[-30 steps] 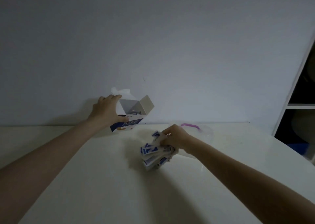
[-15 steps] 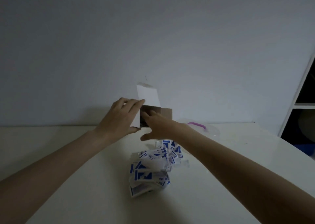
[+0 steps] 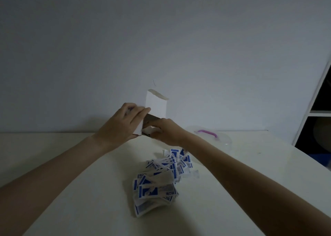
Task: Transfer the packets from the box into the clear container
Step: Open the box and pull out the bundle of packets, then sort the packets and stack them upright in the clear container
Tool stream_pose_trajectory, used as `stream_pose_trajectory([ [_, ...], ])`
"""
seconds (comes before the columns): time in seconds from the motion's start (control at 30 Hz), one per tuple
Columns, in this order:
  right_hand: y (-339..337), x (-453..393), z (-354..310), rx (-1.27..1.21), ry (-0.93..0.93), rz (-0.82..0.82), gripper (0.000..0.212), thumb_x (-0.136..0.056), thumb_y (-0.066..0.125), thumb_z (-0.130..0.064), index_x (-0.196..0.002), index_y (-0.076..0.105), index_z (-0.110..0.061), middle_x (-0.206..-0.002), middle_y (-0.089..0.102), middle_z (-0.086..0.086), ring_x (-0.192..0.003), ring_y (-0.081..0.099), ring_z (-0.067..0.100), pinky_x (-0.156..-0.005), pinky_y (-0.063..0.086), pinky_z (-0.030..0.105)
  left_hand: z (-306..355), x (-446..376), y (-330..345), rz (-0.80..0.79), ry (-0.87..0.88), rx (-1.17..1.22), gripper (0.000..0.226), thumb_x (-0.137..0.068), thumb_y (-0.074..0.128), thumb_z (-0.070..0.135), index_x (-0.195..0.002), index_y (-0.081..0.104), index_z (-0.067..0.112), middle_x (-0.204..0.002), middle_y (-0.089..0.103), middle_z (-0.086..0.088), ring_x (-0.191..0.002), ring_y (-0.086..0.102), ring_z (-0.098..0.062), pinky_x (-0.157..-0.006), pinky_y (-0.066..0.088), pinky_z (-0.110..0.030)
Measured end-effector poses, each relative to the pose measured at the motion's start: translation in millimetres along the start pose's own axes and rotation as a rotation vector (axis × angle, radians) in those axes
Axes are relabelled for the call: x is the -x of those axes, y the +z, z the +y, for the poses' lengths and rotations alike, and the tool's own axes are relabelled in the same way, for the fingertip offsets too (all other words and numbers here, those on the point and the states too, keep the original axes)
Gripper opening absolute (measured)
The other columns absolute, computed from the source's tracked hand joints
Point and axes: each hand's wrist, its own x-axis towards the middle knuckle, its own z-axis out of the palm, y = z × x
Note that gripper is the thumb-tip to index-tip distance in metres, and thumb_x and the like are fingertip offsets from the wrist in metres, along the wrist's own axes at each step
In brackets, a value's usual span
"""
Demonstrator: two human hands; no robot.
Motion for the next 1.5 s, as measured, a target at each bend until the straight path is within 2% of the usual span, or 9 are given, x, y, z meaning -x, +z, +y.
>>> stream_pose_trajectory([
  [0.13, -17, 16, 13, 0.071, 0.014, 0.053, 0.037, -0.09, 0.05, -0.004, -0.121, 0.062, -0.02, -0.114, 0.068, 0.008, -0.064, 0.056, 0.01, -0.063, 0.046, 0.019, -14, 15, 12, -0.004, -0.173, 0.113, 0.101, -0.041, 0.092, 0.032, -0.124, 0.047, -0.004, -0.103, 0.064, -0.018, -0.095, 0.042, -0.028, -0.069, 0.057, -0.036],
  [0.23, -30, 27, 21, 0.096, 0.077, 0.012, 0.04, -0.089, 0.048, 0.0, -0.12, 0.063, -0.021, -0.112, 0.069, 0.011, -0.085, 0.066, 0.025, -0.078, 0.055, 0.035, -23, 24, 16, -0.019, -0.315, 0.213, 0.097, -0.04, 0.094, 0.023, -0.123, 0.051, -0.004, -0.104, 0.064, -0.019, -0.096, 0.04, -0.028, -0.057, 0.058, -0.038],
  [0.37, -36, 33, 19, 0.25, 0.131, -0.27, 0.041, -0.084, 0.065, -0.025, -0.124, 0.058, -0.018, -0.124, 0.061, 0.006, -0.109, 0.058, 0.021, -0.097, 0.045, 0.031, -25, 27, 17, -0.023, -0.326, 0.248, 0.099, -0.042, 0.093, 0.025, -0.125, 0.048, -0.005, -0.107, 0.061, -0.019, -0.097, 0.04, -0.028, -0.055, 0.058, -0.038],
  [0.5, -40, 19, -16, 0.132, -0.055, 0.004, 0.032, -0.083, 0.067, -0.025, -0.111, 0.066, -0.01, -0.112, 0.069, 0.007, -0.099, 0.065, 0.02, -0.094, 0.051, 0.033, -15, 24, 12, -0.008, -0.288, 0.275, 0.1, -0.04, 0.093, 0.027, -0.125, 0.048, -0.002, -0.106, 0.063, -0.016, -0.098, 0.041, -0.025, -0.052, 0.057, -0.033],
  [0.67, -9, -8, -34, 0.267, 0.042, -0.253, 0.073, -0.08, 0.069, -0.035, -0.139, 0.034, -0.01, -0.134, 0.052, 0.008, -0.121, 0.049, 0.025, -0.103, 0.037, 0.03, 5, 11, -3, 0.042, -0.128, 0.327, 0.099, -0.051, 0.086, 0.038, -0.131, 0.037, 0.004, -0.117, 0.055, -0.013, -0.104, 0.041, -0.025, -0.071, 0.06, -0.04],
  [0.87, 11, -14, -24, 0.236, 0.04, -0.184, 0.024, -0.093, 0.052, -0.023, -0.112, 0.058, -0.011, -0.118, 0.061, 0.014, -0.102, 0.056, 0.025, -0.088, 0.042, 0.028, -4, 13, -12, 0.062, -0.016, 0.255, 0.101, -0.051, 0.085, 0.04, -0.132, 0.037, 0.005, -0.121, 0.05, -0.01, -0.107, 0.043, -0.025, -0.078, 0.059, -0.04],
  [1.03, 9, -1, -16, 0.25, -0.165, 0.002, 0.026, -0.091, 0.054, -0.011, -0.114, 0.066, -0.011, -0.106, 0.071, 0.011, -0.094, 0.065, 0.027, -0.085, 0.051, 0.033, -5, 19, 1, 0.036, -0.067, 0.271, 0.097, -0.052, 0.086, 0.035, -0.13, 0.038, 0.002, -0.115, 0.061, -0.017, -0.106, 0.044, -0.026, -0.084, 0.056, -0.041],
  [1.27, -18, 26, 5, 0.298, -0.03, -0.073, 0.029, -0.093, 0.05, -0.011, -0.118, 0.064, -0.016, -0.115, 0.069, 0.007, -0.1, 0.066, 0.022, -0.096, 0.05, 0.036, -22, 37, 11, 0.074, -0.434, 0.408, 0.089, -0.056, 0.088, 0.013, -0.129, 0.043, -0.008, -0.118, 0.056, -0.025, -0.109, 0.04, -0.024, -0.09, 0.048, -0.044],
  [1.5, -23, 23, -9, 0.156, -0.009, -0.077, 0.034, -0.087, 0.061, -0.031, -0.114, 0.065, -0.01, -0.111, 0.07, 0.007, -0.097, 0.067, 0.018, -0.095, 0.051, 0.028, -4, 36, 6, -0.075, -0.66, 0.694, 0.083, -0.074, 0.077, 0.025, -0.142, 0.033, 0.006, -0.138, 0.044, -0.013, -0.126, 0.037, -0.023, -0.101, 0.039, -0.039],
])
